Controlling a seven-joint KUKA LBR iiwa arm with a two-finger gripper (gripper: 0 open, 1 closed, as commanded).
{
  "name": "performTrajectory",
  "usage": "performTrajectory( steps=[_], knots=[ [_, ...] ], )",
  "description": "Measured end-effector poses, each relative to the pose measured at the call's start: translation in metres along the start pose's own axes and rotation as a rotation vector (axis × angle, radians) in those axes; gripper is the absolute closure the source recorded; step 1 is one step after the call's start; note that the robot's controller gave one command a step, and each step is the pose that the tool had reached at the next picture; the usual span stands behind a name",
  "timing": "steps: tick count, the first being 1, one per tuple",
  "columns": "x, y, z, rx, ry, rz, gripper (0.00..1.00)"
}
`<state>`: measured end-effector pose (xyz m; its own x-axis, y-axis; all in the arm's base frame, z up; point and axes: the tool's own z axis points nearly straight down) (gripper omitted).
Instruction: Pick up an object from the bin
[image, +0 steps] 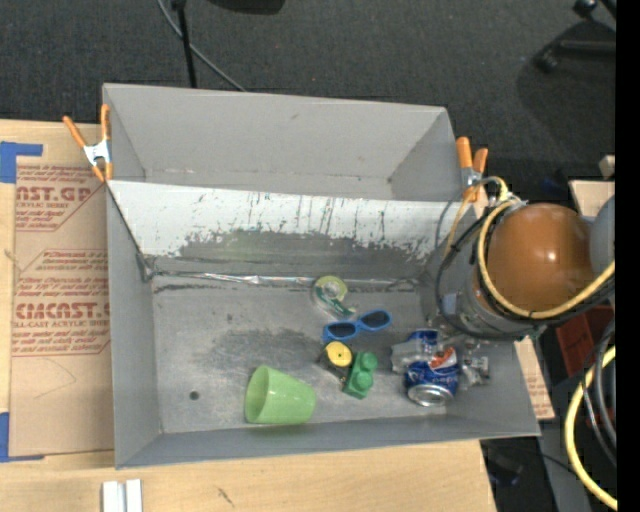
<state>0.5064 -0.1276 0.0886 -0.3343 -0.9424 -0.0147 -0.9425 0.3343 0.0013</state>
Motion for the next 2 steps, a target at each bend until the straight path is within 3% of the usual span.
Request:
performTrajectory(
  steps=[1,2],
  knots=[
    [-0.0112,0.0098,0.0176,-0.003,-0.011,-0.302,0.0],
    [-0.0048,0.0071,0.0172,0.001,-0.002,-0.297,1.0]
  ],
)
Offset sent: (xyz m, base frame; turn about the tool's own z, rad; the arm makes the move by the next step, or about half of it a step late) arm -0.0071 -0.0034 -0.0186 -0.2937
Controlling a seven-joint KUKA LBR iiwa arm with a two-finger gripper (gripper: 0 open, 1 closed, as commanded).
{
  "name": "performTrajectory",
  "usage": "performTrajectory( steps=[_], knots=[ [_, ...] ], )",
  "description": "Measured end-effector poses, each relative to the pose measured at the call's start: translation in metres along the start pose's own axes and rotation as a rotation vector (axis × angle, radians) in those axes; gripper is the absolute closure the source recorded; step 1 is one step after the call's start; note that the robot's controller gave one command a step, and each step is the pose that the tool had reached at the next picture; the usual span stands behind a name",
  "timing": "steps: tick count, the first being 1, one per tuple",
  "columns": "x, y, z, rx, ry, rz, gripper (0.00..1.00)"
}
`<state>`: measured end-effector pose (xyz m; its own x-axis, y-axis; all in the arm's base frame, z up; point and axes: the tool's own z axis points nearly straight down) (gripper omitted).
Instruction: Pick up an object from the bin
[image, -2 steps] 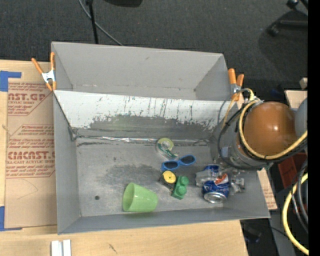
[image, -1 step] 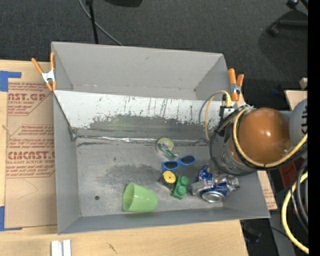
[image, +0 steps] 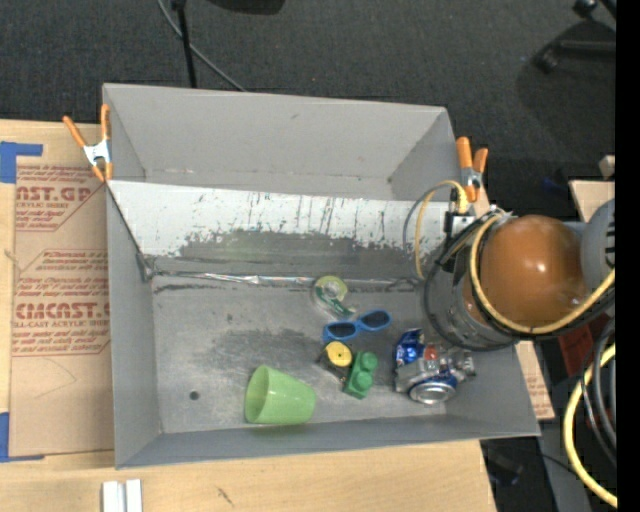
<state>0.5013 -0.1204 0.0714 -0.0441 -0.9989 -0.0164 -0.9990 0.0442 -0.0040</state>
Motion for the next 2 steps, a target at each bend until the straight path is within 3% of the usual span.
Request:
performTrajectory(
  steps=[1,2],
  knots=[
    [-0.003,0.0,-0.025,-0.002,0.013,0.0,1.0],
    [-0.005,-0.002,-0.075,0.0,0.015,0.002,1.0]
  ],
)
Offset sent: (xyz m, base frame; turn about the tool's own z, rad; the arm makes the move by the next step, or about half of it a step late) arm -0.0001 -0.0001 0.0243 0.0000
